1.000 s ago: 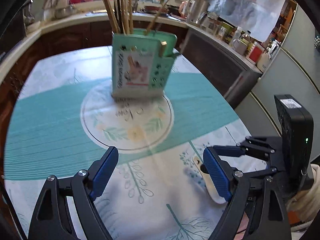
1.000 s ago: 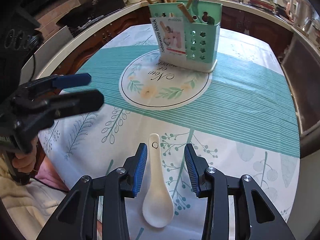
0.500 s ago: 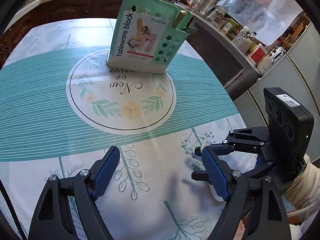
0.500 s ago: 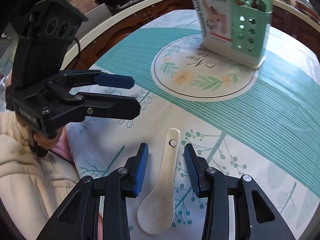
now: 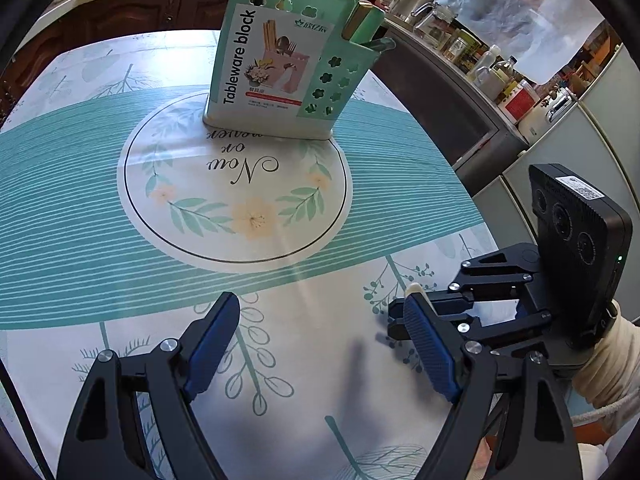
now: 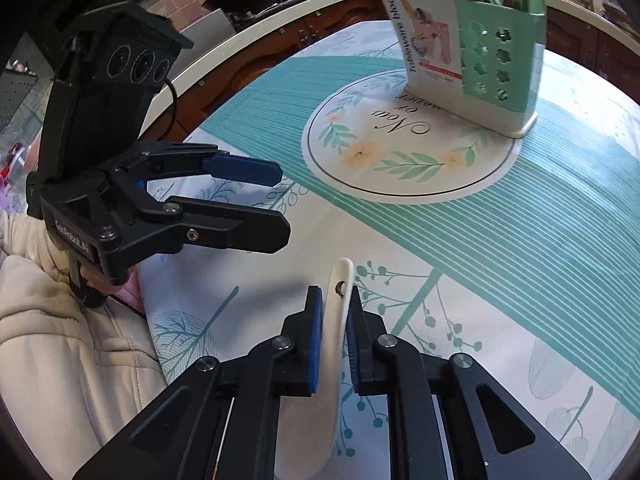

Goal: Organize utensils
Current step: 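Close the right gripper on the white ceramic spoon's handle and lift it, then carry the white ceramic spoon with the right gripper down into the green holder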

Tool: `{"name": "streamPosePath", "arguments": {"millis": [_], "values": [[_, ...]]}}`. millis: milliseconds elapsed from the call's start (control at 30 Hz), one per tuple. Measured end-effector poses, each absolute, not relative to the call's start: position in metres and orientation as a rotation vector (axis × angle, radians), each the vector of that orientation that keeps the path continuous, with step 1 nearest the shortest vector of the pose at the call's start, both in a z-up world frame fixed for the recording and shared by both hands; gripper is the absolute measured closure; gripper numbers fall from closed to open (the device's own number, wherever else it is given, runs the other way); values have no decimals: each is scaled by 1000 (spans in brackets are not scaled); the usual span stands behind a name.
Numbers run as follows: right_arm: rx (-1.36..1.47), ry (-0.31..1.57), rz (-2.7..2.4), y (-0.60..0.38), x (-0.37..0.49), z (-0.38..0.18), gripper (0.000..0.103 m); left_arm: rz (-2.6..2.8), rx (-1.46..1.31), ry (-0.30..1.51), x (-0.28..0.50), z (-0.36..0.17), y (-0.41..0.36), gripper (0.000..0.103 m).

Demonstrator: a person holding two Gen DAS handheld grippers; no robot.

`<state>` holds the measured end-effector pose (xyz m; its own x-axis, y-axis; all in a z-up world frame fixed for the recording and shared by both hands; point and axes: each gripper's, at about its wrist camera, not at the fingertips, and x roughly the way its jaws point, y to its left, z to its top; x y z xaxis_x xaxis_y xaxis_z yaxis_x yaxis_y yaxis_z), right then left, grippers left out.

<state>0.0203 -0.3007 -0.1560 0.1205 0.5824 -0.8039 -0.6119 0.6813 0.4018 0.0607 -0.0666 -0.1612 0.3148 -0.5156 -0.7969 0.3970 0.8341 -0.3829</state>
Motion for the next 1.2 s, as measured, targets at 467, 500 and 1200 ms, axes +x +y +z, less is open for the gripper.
{"name": "streamPosePath", "arguments": {"millis": [467,500,1200], "values": [[106,966,500,-337,29,-98,98,-490,-51,1003,64,-127,-72,20],[114,948,477,-339,32,-90,98,-471,-46,1001,67,-122,-72,20],[108,638,85,-316,184,52,98,-234,-25,719,150,26,-63,20]]}}
